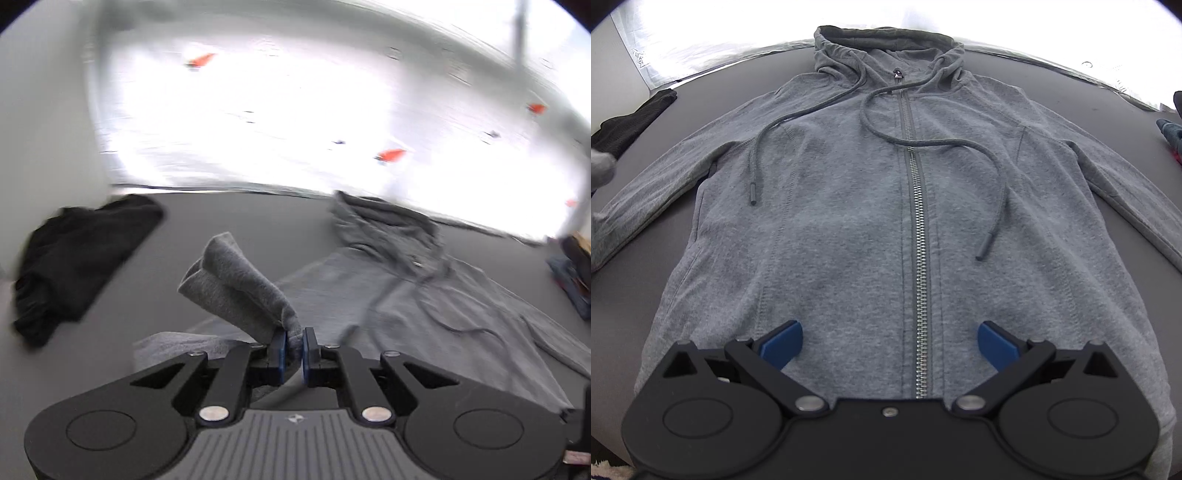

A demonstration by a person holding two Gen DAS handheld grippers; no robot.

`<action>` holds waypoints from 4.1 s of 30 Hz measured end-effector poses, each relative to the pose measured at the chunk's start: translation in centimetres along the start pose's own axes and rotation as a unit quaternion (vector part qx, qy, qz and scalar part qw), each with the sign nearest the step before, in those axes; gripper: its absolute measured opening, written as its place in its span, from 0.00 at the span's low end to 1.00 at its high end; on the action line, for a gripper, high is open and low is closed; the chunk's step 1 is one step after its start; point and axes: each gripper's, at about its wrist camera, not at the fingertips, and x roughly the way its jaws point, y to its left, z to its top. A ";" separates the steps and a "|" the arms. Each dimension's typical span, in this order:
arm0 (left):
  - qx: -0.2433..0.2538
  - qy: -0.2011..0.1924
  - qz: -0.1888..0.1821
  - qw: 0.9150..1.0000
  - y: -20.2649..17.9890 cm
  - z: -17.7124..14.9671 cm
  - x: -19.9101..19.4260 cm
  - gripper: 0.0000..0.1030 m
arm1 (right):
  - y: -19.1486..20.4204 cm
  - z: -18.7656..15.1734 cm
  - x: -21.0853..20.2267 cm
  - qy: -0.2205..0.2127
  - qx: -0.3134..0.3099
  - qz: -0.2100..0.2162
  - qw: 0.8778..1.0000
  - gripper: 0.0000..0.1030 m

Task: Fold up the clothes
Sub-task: 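Grasp the sleeve cuff with the left gripper and pull it straight, then grasp the other sleeve cuff with the right gripper and fold it across the body, then lay the sleeve across the hoodie front and open the right gripper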

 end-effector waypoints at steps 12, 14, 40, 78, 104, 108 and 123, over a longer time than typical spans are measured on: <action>0.023 0.071 -0.035 0.997 -4.9 -1.3 4.3 0.66 | -6.3 -0.3 -4.0 -0.035 0.093 0.032 0.995 0.92; -0.023 0.081 0.012 0.996 -2.6 -1.2 4.9 0.67 | -6.0 0.1 -3.6 -0.033 0.090 0.055 0.994 0.89; -0.186 0.002 0.225 0.956 2.9 -1.4 0.0 0.71 | -9.8 16.6 -13.8 -0.285 -0.045 0.014 0.957 0.07; 0.022 0.174 0.148 0.973 -10.7 6.6 27.9 0.98 | -32.6 11.1 8.3 -0.077 0.246 -0.152 0.954 0.89; -0.121 0.078 0.123 0.982 -2.2 7.4 20.2 1.00 | -22.4 17.4 0.2 -0.165 0.114 -0.064 0.978 0.12; -0.166 0.043 0.154 0.973 1.1 6.8 15.9 1.00 | -13.5 18.9 0.0 -0.176 0.032 0.037 0.983 0.12; -0.148 0.049 0.187 0.970 2.4 5.4 13.5 1.00 | 1.8 15.9 2.3 -0.110 -0.202 0.112 0.967 0.74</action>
